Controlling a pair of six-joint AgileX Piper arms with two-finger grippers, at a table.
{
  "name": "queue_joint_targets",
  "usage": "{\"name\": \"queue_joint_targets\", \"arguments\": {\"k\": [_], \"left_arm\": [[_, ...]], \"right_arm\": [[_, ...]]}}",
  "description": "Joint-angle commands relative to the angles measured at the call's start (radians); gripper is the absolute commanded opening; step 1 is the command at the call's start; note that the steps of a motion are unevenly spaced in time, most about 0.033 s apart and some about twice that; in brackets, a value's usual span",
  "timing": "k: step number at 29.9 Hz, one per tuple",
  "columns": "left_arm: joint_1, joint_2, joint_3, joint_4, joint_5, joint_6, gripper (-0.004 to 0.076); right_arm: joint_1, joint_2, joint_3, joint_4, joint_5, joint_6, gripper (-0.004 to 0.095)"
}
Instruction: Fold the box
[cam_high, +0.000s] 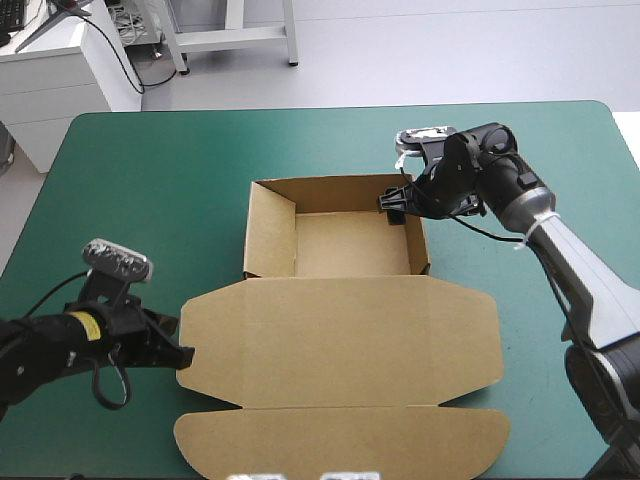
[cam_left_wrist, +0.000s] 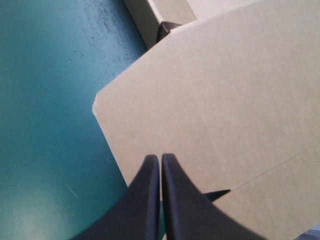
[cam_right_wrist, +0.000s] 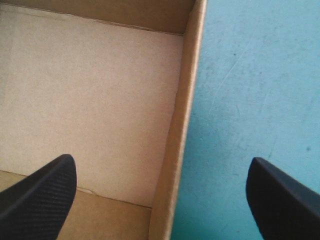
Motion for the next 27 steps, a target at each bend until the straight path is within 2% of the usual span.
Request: {"name": "queue_joint_targets", "arguments": {"k": [1, 10, 20, 22, 23, 27], "left_arm": [[-0.004, -0.097, 0.046, -0.022, -0.054, -0.001, -0.0008], [-0.004, -0.272, 0.155, -0.018, -0.052, -0.001, -0.0008], [-0.004, -0.289, 0.158, -0.018, -0.062, -0.001, -0.0008], [-0.004, -0.289, 0.158, -0.018, -0.062, -0.001, -0.0008], [-0.004, -0.289, 0.158, -0.018, -0.060, -0.001, -0.0008], [-0.004, -0.289, 0.158, -0.018, -0.056, -0.001, -0.0008]], "right_arm": [[-0.004, 0.013, -0.020, 0.013, -0.054, -0.007, 0.0852], [-0.004, 0.118, -0.020, 0.022, -0.059, 0.014, 0.0851], [-0.009, 0.144, -0.020, 0.033, -0.010, 0.008, 0.0840], [-0.021, 0.151, -0.020, 0.035, -0.006, 0.030, 0.0758], [-0.027, 0.153, -0.020, 0.035, -0.006, 0.043, 0.0674], [-0.046, 0.151, -0.021, 0.057, -0.008, 0.045, 0.0161]]}}
